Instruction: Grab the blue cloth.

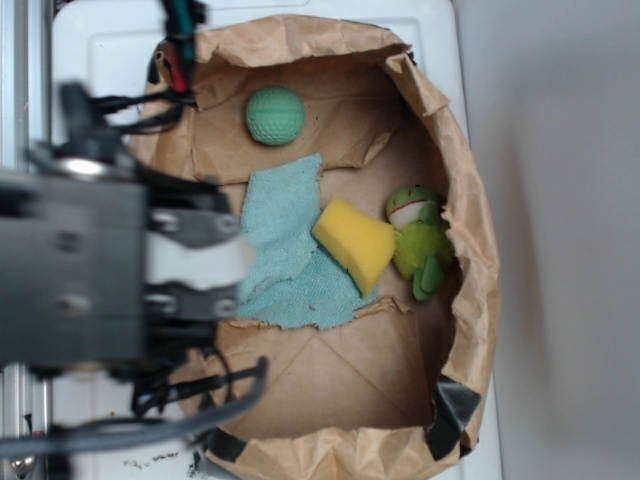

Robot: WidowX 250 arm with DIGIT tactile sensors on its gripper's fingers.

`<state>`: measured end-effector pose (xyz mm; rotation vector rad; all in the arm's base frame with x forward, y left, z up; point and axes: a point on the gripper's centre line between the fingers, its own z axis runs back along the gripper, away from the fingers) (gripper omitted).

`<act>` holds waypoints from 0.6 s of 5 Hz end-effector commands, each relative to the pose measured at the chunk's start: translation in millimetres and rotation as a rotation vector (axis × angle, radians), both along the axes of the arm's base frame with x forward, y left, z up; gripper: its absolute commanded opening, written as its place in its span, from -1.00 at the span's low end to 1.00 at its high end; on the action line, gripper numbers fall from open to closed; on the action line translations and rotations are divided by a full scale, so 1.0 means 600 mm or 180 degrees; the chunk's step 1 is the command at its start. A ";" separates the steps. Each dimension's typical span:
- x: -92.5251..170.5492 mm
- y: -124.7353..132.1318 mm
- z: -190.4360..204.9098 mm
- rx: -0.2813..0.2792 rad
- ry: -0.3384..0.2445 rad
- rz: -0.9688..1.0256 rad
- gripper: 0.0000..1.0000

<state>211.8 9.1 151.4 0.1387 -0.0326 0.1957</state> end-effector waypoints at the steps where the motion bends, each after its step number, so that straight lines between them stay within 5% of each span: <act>1: 0.085 0.013 -0.011 -0.0169 -0.0214 -0.0158 1.00; 3: 0.134 0.032 -0.095 0.0019 -0.0115 -0.0293 1.00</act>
